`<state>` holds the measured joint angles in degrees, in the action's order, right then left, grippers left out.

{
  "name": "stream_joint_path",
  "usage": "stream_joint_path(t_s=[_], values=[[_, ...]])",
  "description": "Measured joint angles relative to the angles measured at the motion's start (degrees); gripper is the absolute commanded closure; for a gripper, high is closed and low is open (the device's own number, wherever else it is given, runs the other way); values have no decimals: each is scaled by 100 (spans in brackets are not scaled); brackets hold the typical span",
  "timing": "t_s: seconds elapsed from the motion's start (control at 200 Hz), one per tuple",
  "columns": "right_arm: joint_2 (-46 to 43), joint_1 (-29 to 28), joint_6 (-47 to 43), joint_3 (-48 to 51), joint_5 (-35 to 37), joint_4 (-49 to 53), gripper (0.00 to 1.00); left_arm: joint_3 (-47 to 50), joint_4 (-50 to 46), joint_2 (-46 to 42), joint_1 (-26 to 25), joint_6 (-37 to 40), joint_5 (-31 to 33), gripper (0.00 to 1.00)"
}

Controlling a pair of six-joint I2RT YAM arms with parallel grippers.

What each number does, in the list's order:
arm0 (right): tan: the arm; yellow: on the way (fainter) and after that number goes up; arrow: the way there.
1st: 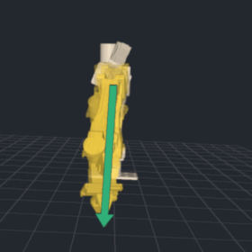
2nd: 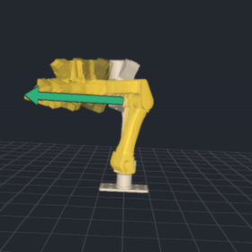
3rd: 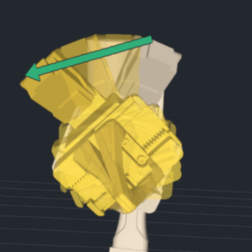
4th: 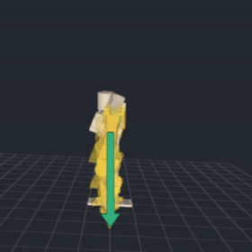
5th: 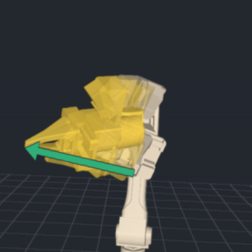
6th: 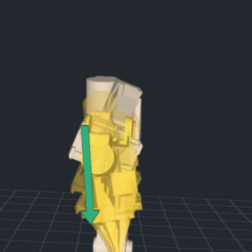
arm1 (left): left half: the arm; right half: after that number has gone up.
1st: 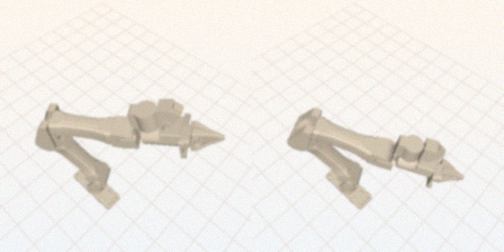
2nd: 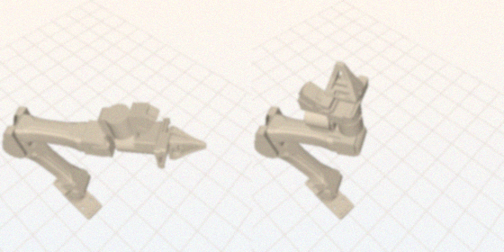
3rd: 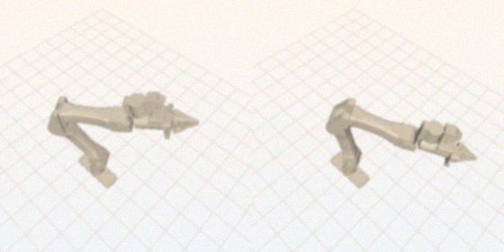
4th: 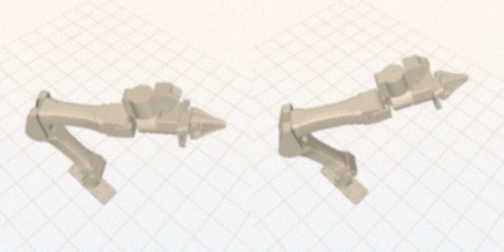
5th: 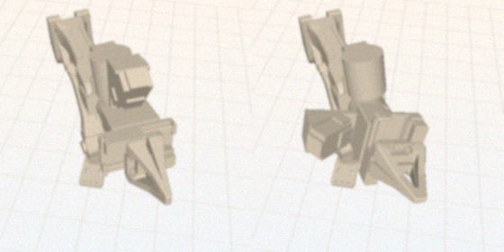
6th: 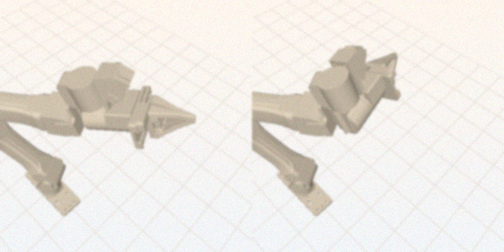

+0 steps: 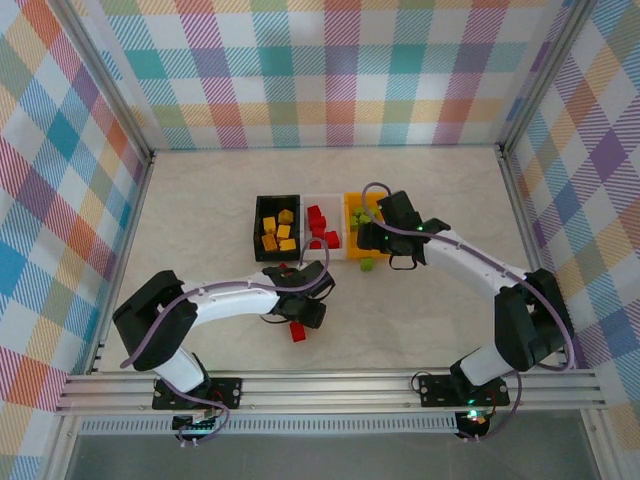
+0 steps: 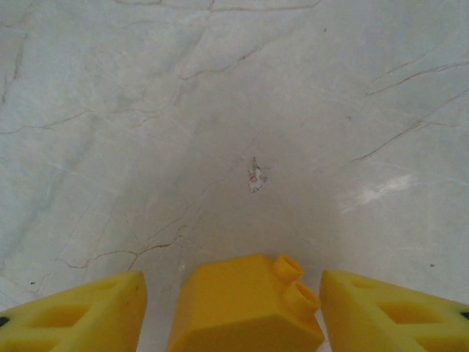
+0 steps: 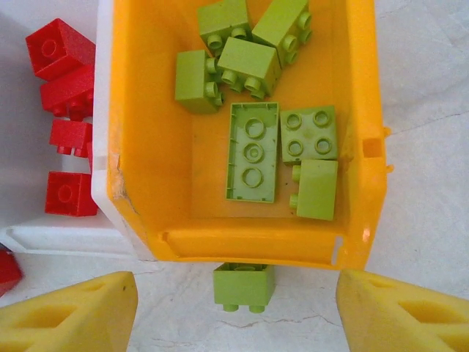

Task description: Sort the legos into containers by color

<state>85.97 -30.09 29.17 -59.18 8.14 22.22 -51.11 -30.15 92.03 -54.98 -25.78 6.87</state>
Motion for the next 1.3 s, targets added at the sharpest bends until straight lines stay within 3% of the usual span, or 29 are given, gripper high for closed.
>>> stream_joint_path(t_s=[0.195,0.485,0.59,0.74,0.875,1.105,1.24,1.3], values=[[-2,28,2,63,0,-20,28,0,-15,15,-46,-24,120,60],[-37,50,24,153,0,-37,28,-20,-157,-442,50,-35,358,67],[-122,50,42,251,-2,-46,28,-138,-166,-898,492,-33,411,64],[-184,50,42,328,-2,-63,28,-704,-4,-1145,1580,-28,494,64],[-205,50,46,374,-4,-129,28,-1403,223,-673,2199,-22,667,64],[-422,50,59,544,-20,-164,27,-2315,380,638,2420,20,1023,64],[-651,50,63,621,-37,-166,27,-2605,367,1073,2540,13,1187,58],[-750,50,63,651,-52,-166,27,-2756,352,1220,2575,22,1239,50]])
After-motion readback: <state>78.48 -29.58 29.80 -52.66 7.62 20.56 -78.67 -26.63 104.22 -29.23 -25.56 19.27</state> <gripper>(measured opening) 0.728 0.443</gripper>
